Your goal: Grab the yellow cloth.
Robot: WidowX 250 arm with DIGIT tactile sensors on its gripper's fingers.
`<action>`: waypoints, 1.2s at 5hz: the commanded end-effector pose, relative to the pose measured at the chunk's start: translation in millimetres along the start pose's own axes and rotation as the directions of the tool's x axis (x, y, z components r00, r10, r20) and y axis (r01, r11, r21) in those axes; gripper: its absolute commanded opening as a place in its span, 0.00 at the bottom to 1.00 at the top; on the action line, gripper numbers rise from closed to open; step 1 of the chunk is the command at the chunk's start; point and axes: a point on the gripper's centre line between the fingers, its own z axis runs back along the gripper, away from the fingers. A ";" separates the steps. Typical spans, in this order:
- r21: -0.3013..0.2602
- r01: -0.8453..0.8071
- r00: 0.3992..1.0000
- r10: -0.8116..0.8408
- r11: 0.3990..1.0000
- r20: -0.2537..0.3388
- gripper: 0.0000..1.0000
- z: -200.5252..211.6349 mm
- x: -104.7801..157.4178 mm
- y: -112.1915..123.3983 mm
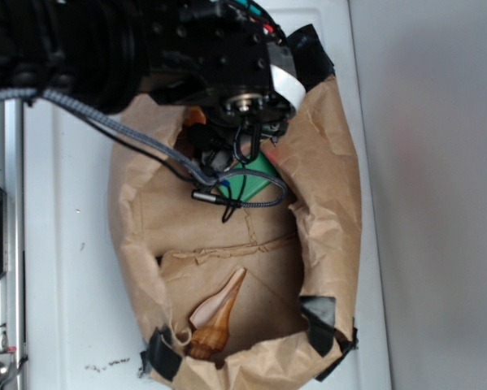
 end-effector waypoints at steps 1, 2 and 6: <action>-0.015 -0.050 0.998 0.051 0.999 0.041 0.00 9.0 9.8 10.9; -0.025 -0.058 0.997 0.059 0.998 0.050 0.00 12.3 9.7 14.2; -0.156 -0.041 0.995 0.054 0.987 0.081 0.00 61.6 -13.2 26.3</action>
